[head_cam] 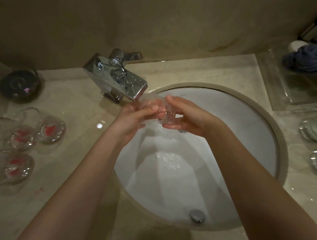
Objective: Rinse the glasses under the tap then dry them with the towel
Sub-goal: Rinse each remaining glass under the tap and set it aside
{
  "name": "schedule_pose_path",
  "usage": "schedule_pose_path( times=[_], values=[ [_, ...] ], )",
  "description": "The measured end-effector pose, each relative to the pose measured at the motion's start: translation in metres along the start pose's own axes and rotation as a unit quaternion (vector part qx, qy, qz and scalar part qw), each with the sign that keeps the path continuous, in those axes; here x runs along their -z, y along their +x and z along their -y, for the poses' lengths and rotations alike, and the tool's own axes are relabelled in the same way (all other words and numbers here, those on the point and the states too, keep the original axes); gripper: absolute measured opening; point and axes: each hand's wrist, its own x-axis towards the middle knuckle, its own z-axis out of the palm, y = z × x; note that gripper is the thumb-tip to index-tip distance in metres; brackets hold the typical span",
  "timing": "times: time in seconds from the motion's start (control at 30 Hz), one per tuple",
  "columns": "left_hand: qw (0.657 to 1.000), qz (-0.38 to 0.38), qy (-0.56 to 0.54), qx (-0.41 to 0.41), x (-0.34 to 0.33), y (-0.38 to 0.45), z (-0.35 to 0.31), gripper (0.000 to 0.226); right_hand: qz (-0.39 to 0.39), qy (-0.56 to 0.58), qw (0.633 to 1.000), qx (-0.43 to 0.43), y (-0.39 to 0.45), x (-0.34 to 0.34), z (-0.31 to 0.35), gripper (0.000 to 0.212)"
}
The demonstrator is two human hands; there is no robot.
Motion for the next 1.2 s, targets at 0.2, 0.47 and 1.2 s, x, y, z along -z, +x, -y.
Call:
schedule_pose_path(
  times=[0.2,0.47,1.2],
  values=[
    [0.996,-0.043,-0.054,-0.057,-0.007,0.002,0.009,0.036,-0.057,0.081,0.994,0.036,0.002,-0.01,-0.015,0.031],
    [0.96,-0.199,-0.16,-0.112,-0.025,0.016,0.04,0.063,-0.053,0.212,0.976,0.014,0.016,-0.038,-0.05,0.041],
    [0.947,-0.215,-0.181,-0.154,-0.027,0.025,0.073,0.034,-0.1,0.072,0.991,0.045,0.05,-0.048,-0.053,0.054]
  ],
)
